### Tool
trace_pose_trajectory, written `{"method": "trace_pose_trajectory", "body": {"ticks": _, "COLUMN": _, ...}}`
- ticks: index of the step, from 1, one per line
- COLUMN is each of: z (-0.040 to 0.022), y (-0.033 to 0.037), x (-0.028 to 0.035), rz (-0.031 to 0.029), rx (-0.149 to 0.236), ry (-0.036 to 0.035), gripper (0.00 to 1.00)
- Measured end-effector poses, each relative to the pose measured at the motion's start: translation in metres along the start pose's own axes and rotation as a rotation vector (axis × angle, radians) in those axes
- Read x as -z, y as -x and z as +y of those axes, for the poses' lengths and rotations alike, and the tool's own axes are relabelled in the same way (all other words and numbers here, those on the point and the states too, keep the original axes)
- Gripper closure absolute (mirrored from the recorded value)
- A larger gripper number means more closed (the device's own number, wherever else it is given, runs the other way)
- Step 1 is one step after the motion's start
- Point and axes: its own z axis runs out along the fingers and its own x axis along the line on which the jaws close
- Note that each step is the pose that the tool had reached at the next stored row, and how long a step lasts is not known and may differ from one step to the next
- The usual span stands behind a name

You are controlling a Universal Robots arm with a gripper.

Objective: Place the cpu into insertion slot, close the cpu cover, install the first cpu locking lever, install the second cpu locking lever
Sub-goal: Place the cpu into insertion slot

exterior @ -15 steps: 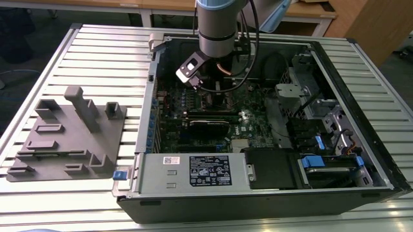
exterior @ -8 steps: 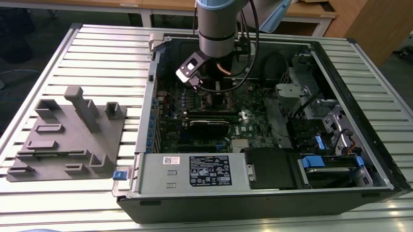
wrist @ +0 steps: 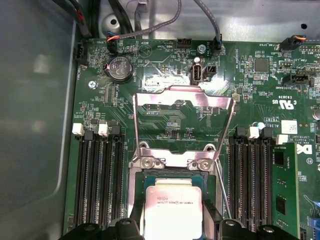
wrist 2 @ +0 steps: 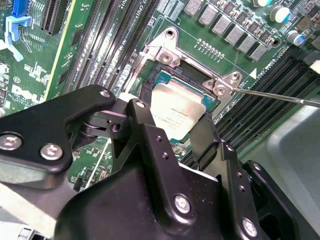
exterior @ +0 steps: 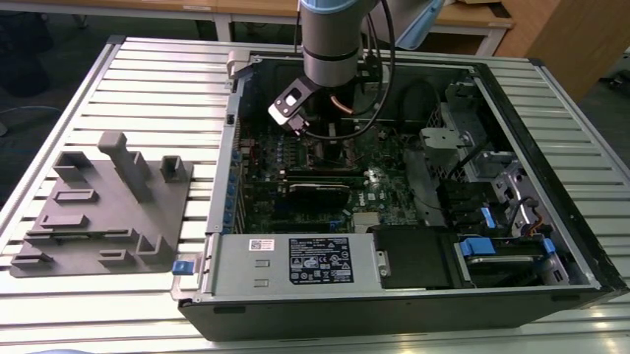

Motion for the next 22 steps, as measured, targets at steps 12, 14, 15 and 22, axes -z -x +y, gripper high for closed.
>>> {"method": "trace_pose_trajectory", "body": {"ticks": 12, "z": 0.0012, "y": 0.0001, "x": -0.0001, "rz": 0.0004, "rx": 0.0, "ry": -0.0319, "gripper": 0.46}}
{"method": "trace_pose_trajectory", "body": {"ticks": 14, "z": 0.0029, "y": 0.0001, "x": -0.0003, "rz": 0.0005, "rx": -0.001, "ry": -0.0323, "gripper": 0.46}}
{"method": "trace_pose_trajectory", "body": {"ticks": 15, "z": 0.0034, "y": 0.0001, "x": -0.0003, "rz": 0.0004, "rx": -0.001, "ry": -0.0325, "gripper": 0.46}}
{"method": "trace_pose_trajectory", "body": {"ticks": 22, "z": 0.0035, "y": -0.0009, "x": -0.0004, "rz": 0.0039, "rx": -0.001, "ry": -0.0324, "gripper": 0.46}}
